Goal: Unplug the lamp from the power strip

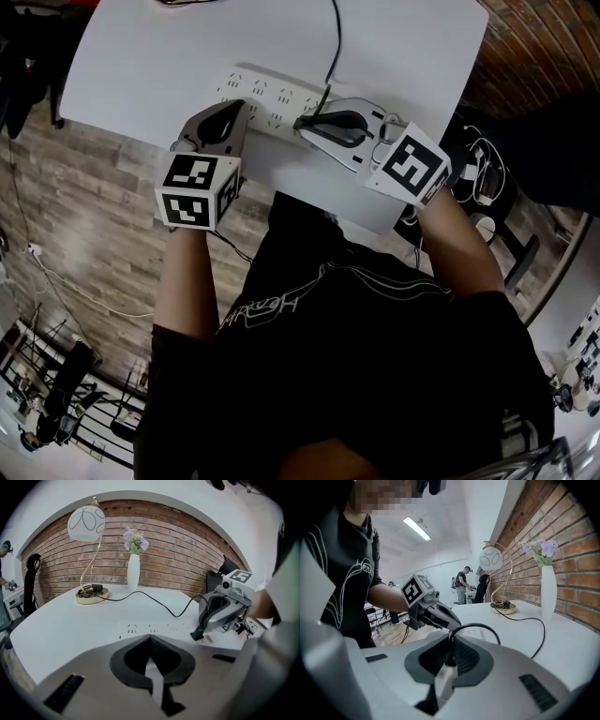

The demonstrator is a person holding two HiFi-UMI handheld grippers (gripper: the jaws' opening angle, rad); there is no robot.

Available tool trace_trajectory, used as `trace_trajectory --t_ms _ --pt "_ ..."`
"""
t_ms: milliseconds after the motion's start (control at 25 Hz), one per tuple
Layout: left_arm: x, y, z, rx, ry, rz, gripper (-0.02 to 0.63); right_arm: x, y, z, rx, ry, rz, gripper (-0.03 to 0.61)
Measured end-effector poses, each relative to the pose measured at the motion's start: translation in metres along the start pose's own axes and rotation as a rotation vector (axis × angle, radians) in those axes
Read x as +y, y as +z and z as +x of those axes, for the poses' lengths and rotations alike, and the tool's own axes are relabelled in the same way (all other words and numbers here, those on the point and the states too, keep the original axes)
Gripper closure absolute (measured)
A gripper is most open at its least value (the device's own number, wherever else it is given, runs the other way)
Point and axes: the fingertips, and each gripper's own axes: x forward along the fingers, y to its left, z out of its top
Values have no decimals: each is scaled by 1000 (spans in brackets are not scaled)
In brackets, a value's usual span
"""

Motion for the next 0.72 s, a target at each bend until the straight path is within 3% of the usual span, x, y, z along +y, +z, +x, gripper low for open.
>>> trace_trajectory --t_ms 280,600,720 --pt "0 2 0 11 -16 -15 612 6 3 -1 -21 26 -97 561" --pt "0 1 1 -2 -17 -33 612 -1 3 -3 -34 36 16 561" --pt "1 2 1 -4 -17 -38 612 -2 4 -3 -40 42 9 563"
